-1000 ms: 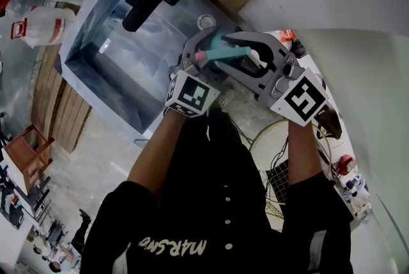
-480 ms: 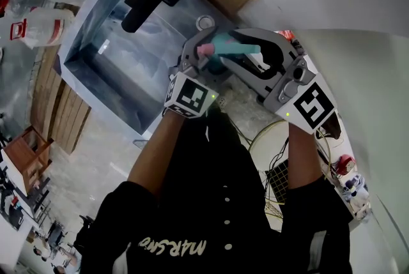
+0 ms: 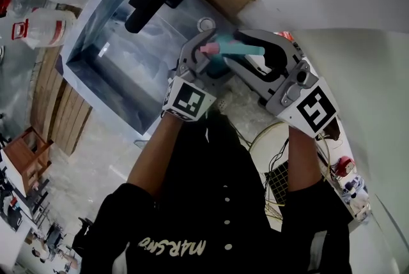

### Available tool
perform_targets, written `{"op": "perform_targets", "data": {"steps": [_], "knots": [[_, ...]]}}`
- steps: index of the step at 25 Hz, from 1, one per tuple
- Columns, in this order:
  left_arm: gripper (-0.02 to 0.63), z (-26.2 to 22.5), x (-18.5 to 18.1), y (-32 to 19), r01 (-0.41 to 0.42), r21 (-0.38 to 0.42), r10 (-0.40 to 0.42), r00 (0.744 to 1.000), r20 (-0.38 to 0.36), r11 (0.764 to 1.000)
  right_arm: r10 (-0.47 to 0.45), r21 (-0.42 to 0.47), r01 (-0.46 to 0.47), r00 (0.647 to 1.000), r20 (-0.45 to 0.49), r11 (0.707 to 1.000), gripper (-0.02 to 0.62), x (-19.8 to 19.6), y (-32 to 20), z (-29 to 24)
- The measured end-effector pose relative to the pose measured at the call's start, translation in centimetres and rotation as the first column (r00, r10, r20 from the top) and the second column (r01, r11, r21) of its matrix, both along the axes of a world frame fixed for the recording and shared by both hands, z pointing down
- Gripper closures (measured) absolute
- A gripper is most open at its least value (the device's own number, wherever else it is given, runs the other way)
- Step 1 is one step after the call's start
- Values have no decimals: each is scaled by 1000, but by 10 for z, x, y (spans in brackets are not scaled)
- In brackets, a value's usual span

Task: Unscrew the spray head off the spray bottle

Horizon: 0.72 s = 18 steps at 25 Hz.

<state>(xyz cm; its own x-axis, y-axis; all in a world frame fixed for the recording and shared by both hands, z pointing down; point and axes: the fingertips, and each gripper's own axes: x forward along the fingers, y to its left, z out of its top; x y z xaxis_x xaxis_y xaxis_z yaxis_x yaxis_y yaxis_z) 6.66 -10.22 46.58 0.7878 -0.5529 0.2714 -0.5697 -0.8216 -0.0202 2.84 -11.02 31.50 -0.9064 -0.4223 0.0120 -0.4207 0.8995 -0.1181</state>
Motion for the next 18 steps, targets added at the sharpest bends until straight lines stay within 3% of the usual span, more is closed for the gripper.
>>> {"op": "perform_targets", "data": {"steps": [12, 18], "knots": [[209, -24, -13, 9, 16, 42, -16, 1000, 8, 999, 74, 35, -75, 996, 44, 997, 443, 9, 5, -37], [210, -73, -24, 24, 12, 102, -13, 1000, 6, 995, 108, 55, -112, 992, 72, 992, 443, 21, 15, -66]]}}
